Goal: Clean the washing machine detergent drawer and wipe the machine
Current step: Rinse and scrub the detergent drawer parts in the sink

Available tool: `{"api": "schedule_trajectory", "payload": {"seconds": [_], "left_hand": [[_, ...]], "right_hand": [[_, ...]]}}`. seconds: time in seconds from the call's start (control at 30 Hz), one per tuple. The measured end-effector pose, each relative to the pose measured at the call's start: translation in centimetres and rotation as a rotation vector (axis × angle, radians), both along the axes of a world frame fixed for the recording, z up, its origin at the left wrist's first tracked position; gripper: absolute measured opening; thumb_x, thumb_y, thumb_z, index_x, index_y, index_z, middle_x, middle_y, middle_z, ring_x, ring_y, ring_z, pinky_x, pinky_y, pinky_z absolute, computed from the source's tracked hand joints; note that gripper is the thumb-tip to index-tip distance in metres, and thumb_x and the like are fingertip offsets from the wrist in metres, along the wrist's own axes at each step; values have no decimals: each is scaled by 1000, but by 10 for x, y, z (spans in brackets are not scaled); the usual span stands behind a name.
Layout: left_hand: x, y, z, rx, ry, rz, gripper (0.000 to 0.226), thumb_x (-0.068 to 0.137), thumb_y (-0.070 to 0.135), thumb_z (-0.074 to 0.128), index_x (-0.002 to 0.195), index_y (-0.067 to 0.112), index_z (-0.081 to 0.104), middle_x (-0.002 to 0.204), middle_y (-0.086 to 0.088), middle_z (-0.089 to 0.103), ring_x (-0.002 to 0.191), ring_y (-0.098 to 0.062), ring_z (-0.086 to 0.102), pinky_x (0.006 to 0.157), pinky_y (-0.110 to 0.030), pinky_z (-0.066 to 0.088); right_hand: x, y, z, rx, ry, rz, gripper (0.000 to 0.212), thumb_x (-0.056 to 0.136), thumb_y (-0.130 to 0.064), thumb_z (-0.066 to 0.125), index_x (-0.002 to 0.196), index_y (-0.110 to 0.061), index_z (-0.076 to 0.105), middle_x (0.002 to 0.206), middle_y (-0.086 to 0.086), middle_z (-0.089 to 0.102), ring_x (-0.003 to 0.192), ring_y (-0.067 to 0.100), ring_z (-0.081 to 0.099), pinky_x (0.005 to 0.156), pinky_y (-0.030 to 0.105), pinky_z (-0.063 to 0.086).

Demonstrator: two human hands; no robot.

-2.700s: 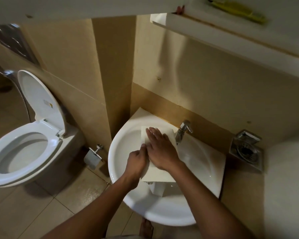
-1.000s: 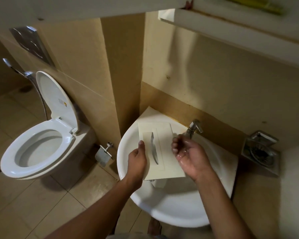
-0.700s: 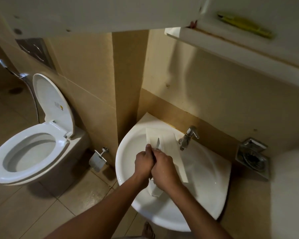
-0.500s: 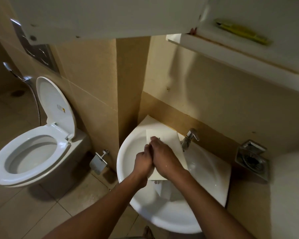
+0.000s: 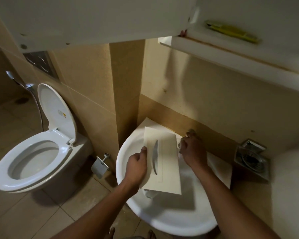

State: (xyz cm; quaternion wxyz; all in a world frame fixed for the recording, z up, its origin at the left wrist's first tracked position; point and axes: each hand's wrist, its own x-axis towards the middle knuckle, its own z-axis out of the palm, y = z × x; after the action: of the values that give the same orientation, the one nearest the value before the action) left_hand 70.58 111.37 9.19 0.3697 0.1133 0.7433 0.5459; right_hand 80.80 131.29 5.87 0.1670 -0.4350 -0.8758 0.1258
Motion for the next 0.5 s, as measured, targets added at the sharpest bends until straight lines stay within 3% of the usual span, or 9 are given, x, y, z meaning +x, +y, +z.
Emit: {"api": "schedule_trajectory", "payload": {"seconds": [0.1, 0.17, 0.33, 0.5], "left_hand": [[-12, -4, 7, -1, -51, 22, 56, 102, 56, 37, 96, 10, 69, 86, -14, 71, 82, -30, 71, 74, -41, 59], [-15, -4, 11, 19, -83, 20, 54, 99, 60, 43, 96, 12, 68, 89, -16, 73, 82, -34, 73, 77, -47, 61], [-14, 0, 15, 36, -104, 36, 21, 97, 43, 59, 97, 23, 64, 96, -10, 74, 86, -35, 73, 79, -56, 61], [-17, -2, 11, 19, -155, 55, 27, 98, 39, 60, 109, 15, 64, 98, -10, 73, 86, -33, 72, 71, -44, 63]], "right_hand": [[8, 15, 12, -5, 71, -184, 27, 92, -15, 54, 111, -10, 72, 112, 15, 68, 107, 36, 60, 86, 36, 47], [5, 26, 20, -39, 43, -282, 23, 93, -21, 59, 105, -5, 69, 108, 18, 68, 104, 39, 61, 80, 36, 46], [0, 45, 7, -296, -107, -297, 31, 94, -29, 53, 105, -5, 70, 110, 19, 70, 102, 36, 65, 73, 32, 43], [7, 29, -1, -387, 142, -333, 34, 103, -23, 43, 97, 0, 67, 106, 25, 67, 97, 38, 62, 70, 31, 33]]}}
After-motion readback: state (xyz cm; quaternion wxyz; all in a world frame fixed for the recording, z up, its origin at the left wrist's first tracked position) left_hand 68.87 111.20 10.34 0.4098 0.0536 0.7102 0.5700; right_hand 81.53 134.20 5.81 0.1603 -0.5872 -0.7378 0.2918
